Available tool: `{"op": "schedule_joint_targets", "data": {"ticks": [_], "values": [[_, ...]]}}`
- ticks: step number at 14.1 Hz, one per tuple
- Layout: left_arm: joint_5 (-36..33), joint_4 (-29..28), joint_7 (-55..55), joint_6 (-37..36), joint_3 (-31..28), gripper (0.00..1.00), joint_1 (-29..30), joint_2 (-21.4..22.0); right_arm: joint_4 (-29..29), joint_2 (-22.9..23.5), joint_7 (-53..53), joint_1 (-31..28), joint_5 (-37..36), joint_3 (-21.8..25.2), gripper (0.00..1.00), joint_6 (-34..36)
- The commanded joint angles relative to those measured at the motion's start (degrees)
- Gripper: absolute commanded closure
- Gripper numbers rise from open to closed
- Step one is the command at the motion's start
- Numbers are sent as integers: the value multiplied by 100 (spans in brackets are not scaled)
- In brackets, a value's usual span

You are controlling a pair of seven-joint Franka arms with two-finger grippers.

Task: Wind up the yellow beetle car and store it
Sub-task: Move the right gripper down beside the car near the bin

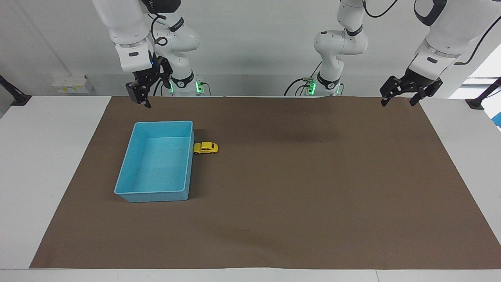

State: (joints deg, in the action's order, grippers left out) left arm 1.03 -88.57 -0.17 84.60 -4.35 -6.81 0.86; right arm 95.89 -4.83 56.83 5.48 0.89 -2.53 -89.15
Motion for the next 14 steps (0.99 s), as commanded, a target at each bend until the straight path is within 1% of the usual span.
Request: {"op": "schedule_joint_targets", "data": {"ticks": [1,2,3,7,11,13,14], "values": [[12,499,-62,-366,22,0,31,-306,517,-264,425,216,87,-11,0,-234],[20,499,-54,-253,14,0,48,-297,745,-282,478,269,78,-11,0,-382],[12,429,-45,-121,13,0,92,-236,1008,-290,539,382,78,-11,0,-680],[12,393,-62,-93,22,0,171,-226,1949,-229,688,612,-1,-11,0,-1682],[12,393,-62,-102,22,0,171,-217,2442,78,926,612,-1,-11,0,-2455],[12,393,-62,-102,22,0,171,-217,2732,114,892,778,-1,-11,0,-2983],[12,393,-62,-102,22,0,171,-217,2733,131,900,770,-1,-11,0,-3055]]}}
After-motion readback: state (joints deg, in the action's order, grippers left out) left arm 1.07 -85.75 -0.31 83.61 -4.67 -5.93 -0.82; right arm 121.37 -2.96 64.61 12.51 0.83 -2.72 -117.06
